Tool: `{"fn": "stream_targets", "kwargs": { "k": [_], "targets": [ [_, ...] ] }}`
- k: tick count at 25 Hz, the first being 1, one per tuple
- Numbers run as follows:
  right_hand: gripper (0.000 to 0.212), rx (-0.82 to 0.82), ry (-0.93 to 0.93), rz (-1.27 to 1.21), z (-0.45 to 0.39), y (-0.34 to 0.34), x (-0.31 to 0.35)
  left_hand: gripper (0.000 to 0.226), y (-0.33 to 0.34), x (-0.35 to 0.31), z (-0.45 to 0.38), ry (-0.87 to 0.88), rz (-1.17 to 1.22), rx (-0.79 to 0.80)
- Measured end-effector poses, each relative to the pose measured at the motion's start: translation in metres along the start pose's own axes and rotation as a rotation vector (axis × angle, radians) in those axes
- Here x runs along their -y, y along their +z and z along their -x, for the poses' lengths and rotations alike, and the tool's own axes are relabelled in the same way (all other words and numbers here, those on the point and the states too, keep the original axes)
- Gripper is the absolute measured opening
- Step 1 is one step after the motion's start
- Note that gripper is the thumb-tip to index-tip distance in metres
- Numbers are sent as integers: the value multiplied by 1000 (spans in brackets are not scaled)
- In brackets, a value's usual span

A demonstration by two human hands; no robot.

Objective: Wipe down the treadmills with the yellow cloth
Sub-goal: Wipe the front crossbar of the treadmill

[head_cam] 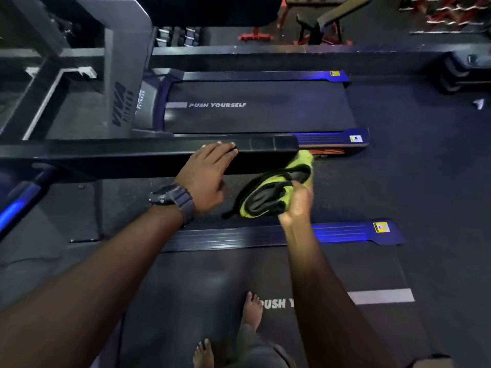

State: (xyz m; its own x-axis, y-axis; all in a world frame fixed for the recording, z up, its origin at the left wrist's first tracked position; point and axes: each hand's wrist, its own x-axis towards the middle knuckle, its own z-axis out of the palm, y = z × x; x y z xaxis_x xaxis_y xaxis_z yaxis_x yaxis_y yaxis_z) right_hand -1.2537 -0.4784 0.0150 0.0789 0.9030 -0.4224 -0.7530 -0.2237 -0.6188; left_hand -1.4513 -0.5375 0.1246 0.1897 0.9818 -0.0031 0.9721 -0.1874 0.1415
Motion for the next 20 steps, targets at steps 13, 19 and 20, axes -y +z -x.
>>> {"fn": "stream_targets", "kwargs": {
  "k": [13, 19, 20],
  "targets": [
    [64, -239, -278, 290, 29, 42, -20, 78, -9, 11, -2, 4, -192, -1],
    [65, -333, -742, 836, 27, 30, -13, 71, 22, -3, -16, -58, -178, -148],
    [62, -288, -780, 888, 33, 30, -16, 73, 23, -5, -16, -60, -175, -169]
  ]
}}
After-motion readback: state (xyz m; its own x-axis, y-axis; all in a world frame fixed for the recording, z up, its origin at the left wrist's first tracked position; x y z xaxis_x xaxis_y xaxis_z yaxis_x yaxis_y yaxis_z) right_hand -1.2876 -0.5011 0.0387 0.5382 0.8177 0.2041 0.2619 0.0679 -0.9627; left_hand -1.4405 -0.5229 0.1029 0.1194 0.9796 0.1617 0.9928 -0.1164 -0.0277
